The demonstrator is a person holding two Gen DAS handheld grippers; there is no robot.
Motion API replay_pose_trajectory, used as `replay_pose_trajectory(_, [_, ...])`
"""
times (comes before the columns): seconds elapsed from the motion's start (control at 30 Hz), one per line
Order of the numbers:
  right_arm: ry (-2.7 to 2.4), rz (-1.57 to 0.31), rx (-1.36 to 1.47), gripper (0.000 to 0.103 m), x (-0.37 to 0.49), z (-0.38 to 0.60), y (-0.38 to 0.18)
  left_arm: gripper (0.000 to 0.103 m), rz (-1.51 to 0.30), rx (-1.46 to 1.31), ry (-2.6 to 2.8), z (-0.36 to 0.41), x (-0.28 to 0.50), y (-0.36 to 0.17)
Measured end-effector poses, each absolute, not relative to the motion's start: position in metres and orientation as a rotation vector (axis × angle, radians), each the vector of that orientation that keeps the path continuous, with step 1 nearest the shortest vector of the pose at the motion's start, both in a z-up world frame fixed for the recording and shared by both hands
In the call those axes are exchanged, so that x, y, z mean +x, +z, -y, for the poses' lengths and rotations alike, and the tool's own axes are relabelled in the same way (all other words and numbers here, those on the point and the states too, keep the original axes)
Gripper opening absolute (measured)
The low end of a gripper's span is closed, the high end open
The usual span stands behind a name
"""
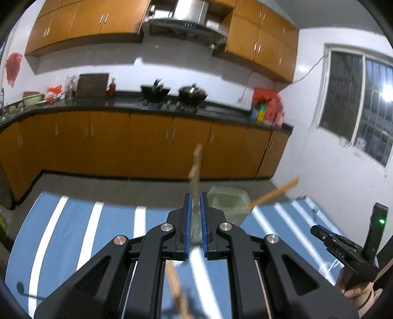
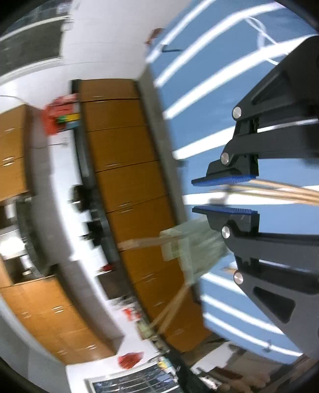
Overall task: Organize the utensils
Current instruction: 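Open both tools to release the chopsticks into the holder, then grasp another chopstick with the left tool while the right tool grasps one too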
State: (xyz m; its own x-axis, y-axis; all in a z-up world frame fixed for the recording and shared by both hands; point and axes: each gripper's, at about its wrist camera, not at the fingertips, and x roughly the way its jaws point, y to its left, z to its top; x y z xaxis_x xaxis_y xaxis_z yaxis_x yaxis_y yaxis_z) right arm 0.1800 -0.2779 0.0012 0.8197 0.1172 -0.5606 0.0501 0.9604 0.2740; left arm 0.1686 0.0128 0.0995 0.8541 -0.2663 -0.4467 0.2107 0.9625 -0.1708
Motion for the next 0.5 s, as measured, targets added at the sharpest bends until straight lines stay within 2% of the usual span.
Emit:
replay_pose_trajectory(0.27, [0.072,-0.877,0.258,0.018,0.184,0.25,-0.096,0.008,-0.765,-0.115,-0.173,-0.024,0.166,-0.015])
replay_pose_trajectory(0.4, [0.062,-0.917,0.226,0.018,0.184,0.24,-0.114,0.008,-0.851,-0.157,-0.167,-0.025,0.163,-0.05])
replay_pose_trajectory(0.5, [0.047,-0.919,0.216,0.013,0.185,0.243,-0.117,0.008,-0.873,-0.172,-0.172,-0.026,0.16,-0.063])
